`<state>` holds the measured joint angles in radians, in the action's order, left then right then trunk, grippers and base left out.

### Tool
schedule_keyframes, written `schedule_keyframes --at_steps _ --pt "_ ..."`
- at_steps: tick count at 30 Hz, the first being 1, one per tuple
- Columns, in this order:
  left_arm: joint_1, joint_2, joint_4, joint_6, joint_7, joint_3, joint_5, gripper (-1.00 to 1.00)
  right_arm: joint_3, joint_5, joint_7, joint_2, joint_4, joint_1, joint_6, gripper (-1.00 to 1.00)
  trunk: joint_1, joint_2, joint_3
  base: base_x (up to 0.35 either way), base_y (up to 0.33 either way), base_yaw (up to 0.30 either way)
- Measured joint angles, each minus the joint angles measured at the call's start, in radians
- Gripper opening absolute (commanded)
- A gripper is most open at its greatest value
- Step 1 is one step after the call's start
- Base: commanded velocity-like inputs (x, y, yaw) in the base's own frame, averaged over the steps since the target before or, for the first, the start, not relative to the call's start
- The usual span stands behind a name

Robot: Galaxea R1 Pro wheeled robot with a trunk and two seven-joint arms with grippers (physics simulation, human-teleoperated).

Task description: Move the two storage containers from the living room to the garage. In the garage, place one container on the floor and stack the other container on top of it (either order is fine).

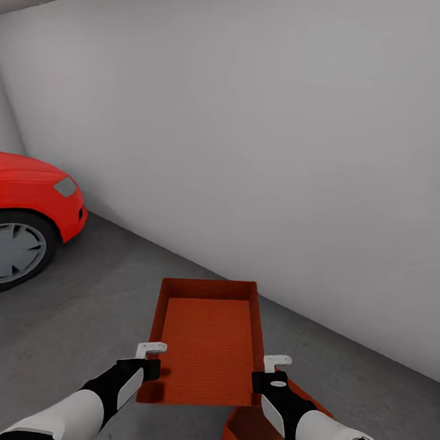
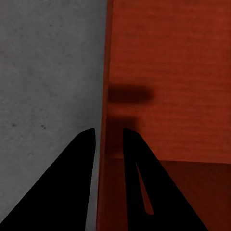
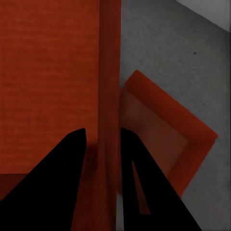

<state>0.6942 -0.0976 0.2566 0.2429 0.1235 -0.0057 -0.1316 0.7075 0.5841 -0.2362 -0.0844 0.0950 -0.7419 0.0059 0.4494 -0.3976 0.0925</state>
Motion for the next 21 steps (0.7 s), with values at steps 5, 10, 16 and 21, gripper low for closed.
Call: schedule_keyframes --at_steps 5,10,16,21 --pt "0.000 0.000 0.000 0.000 0.000 -0.001 -0.001 -1.00 0.000 0.000 0.000 0.000 0.000 0.000 0.000 -1.00 0.000 0.000 0.000 0.000 0.000 -0.167" --pt "0.000 0.000 0.000 0.000 0.000 -0.002 -0.002 -1.00 0.000 0.000 0.000 0.000 0.000 0.000 0.000 -1.00 0.000 0.000 0.000 0.000 0.000 -0.161" --pt "0.000 0.000 0.000 0.000 0.001 -0.002 -0.002 -1.00 0.000 0.000 0.000 0.000 0.000 0.000 0.000 -1.00 0.000 0.000 0.000 0.000 0.000 -0.157" --pt "0.000 0.000 0.001 0.000 0.000 0.000 0.000 -1.00 0.000 0.000 0.000 0.001 0.001 0.000 0.000 -1.00 0.000 0.000 0.000 0.104 0.112 -0.091"
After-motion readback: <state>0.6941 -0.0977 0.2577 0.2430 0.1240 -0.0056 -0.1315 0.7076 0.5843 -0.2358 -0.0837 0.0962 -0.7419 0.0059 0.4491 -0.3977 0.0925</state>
